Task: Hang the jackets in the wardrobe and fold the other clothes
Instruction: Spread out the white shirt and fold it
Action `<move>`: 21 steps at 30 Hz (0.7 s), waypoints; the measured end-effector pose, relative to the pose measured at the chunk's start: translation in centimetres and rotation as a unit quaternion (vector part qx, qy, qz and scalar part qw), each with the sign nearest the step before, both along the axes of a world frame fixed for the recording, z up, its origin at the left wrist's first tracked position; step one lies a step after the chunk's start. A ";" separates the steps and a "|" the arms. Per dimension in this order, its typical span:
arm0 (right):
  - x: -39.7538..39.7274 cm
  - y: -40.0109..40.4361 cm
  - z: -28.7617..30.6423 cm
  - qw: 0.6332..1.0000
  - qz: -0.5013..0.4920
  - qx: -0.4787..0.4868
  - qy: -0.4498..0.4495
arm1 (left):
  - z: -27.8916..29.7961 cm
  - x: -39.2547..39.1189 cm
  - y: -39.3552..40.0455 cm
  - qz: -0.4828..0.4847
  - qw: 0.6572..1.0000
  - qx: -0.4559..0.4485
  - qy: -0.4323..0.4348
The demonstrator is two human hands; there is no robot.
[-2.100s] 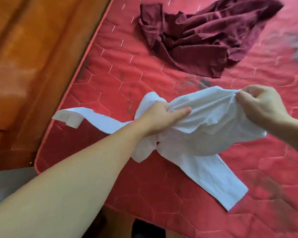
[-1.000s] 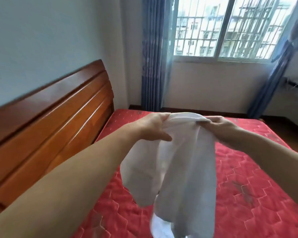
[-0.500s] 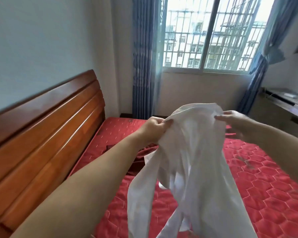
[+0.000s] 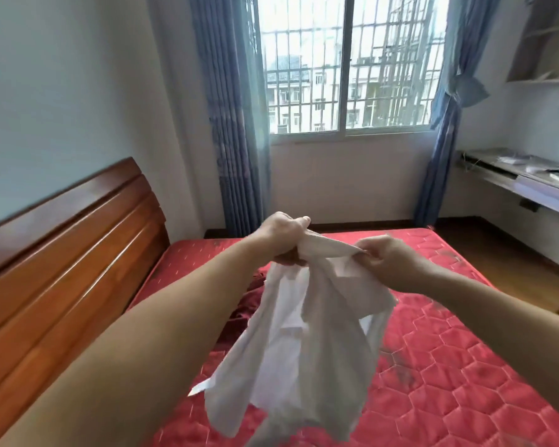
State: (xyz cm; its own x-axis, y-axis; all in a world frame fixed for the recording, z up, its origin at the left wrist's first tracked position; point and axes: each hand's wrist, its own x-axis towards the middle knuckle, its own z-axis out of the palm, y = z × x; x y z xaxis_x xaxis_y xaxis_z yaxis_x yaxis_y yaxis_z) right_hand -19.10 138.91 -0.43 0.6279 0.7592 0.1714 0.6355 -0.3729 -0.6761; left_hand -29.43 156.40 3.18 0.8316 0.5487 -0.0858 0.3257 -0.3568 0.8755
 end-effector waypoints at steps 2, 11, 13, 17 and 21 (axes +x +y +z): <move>2.3 -1.4 0.0 0.998 -0.023 -0.005 -0.060 | 0.7 1.8 -1.5 0.005 0.999 -0.030 -0.017; 8.4 -2.8 0.5 0.982 -0.034 0.128 0.136 | 1.3 8.7 -3.1 0.040 0.988 -0.107 -0.104; 9.5 -2.6 1.4 0.988 -0.045 0.124 0.079 | 0.5 10.2 -2.3 0.026 0.987 -0.122 -0.104; 12.2 -1.9 2.6 0.976 -0.130 0.147 0.095 | -1.0 12.7 -2.0 -0.147 0.969 -0.184 -0.070; 15.2 -1.4 2.7 0.893 -0.260 0.236 0.281 | -3.7 15.7 -4.1 -0.298 0.944 -0.094 -0.107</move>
State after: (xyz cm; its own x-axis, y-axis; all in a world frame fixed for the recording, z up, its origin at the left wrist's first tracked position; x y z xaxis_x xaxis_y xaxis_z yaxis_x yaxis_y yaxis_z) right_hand -3.86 137.49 2.26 0.9619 0.2671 -0.0581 -0.0299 -0.1083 -0.9937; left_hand -13.73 152.25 -0.52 0.9971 -0.0309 0.0696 -0.0752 -0.2532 0.9645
